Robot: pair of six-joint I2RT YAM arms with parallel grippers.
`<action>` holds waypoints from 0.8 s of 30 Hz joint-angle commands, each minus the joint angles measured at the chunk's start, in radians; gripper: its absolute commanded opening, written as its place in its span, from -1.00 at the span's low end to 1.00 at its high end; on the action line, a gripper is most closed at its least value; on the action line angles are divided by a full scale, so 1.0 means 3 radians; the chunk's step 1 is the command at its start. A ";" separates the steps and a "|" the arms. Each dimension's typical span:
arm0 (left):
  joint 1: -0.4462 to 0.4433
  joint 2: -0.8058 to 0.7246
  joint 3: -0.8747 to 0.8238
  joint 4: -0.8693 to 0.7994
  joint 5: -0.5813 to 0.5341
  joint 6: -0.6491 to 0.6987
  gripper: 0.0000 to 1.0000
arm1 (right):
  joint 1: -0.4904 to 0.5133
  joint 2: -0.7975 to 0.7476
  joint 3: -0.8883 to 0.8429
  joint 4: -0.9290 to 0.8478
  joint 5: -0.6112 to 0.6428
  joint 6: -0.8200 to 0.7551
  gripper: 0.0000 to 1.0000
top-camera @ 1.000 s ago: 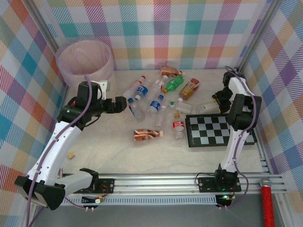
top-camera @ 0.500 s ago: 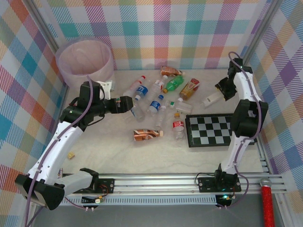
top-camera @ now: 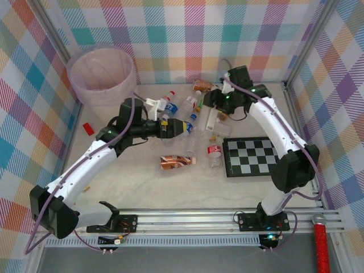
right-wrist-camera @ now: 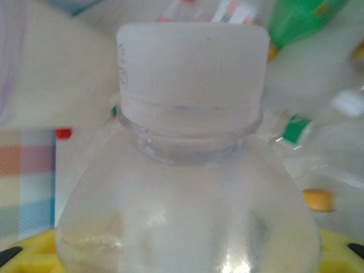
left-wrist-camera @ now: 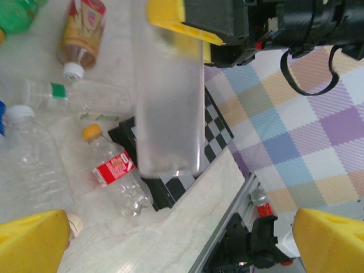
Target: Put the plastic bottles in the bin
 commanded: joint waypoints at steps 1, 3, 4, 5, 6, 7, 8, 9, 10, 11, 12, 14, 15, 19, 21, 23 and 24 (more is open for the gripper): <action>-0.0173 0.0077 0.0057 0.0160 -0.0144 0.0051 0.99 | 0.0138 -0.0114 -0.0108 0.0185 -0.0204 0.0075 -0.23; -0.0267 0.0132 0.0059 0.0185 -0.0206 0.0062 1.00 | 0.0219 -0.0119 -0.0140 0.0243 -0.0237 0.0176 -0.22; -0.0323 0.0168 0.0083 0.0119 -0.0321 0.0108 0.99 | 0.0248 -0.0123 -0.0164 0.0285 -0.0259 0.0237 -0.21; -0.0364 0.0190 0.0105 0.0059 -0.0464 0.0161 1.00 | 0.0268 -0.0134 -0.0189 0.0313 -0.0261 0.0297 -0.20; -0.0406 0.0208 0.0114 0.0040 -0.0634 0.0204 0.99 | 0.0300 -0.0144 -0.0224 0.0344 -0.0277 0.0332 -0.19; -0.0431 0.0229 0.0122 0.0041 -0.0757 0.0226 1.00 | 0.0331 -0.0158 -0.0254 0.0373 -0.0304 0.0348 -0.18; -0.0447 0.0251 0.0130 0.0037 -0.0811 0.0225 0.99 | 0.0356 -0.0173 -0.0282 0.0398 -0.0315 0.0372 -0.18; -0.0458 0.0295 0.0150 0.0038 -0.0854 0.0219 1.00 | 0.0378 -0.0196 -0.0322 0.0441 -0.0325 0.0396 -0.17; -0.0470 0.0333 0.0171 0.0041 -0.0886 0.0215 1.00 | 0.0397 -0.0219 -0.0355 0.0482 -0.0362 0.0426 -0.17; -0.0480 0.0374 0.0183 0.0037 -0.0908 0.0217 1.00 | 0.0405 -0.0235 -0.0379 0.0516 -0.0373 0.0451 -0.17; -0.0494 0.0413 0.0199 0.0039 -0.0933 0.0221 1.00 | 0.0420 -0.0252 -0.0399 0.0531 -0.0386 0.0475 -0.16; -0.0504 0.0466 0.0217 0.0041 -0.0977 0.0221 0.99 | 0.0437 -0.0275 -0.0415 0.0541 -0.0406 0.0499 -0.15; -0.0510 0.0492 0.0225 0.0060 -0.0990 0.0220 1.00 | 0.0451 -0.0293 -0.0428 0.0542 -0.0407 0.0507 -0.14; -0.0512 0.0538 0.0225 0.0152 -0.0941 0.0203 0.90 | 0.0473 -0.0350 -0.0500 0.0590 -0.0410 0.0519 -0.12; -0.0513 0.0543 0.0216 0.0196 -0.0884 0.0188 0.77 | 0.0478 -0.0365 -0.0527 0.0603 -0.0396 0.0528 -0.11; -0.0511 0.0541 0.0192 0.0271 -0.0812 0.0149 0.61 | 0.0476 -0.0375 -0.0533 0.0592 -0.0366 0.0517 -0.10; -0.0515 0.0542 0.0186 0.0290 -0.0788 0.0132 0.55 | 0.0478 -0.0376 -0.0538 0.0595 -0.0367 0.0518 -0.09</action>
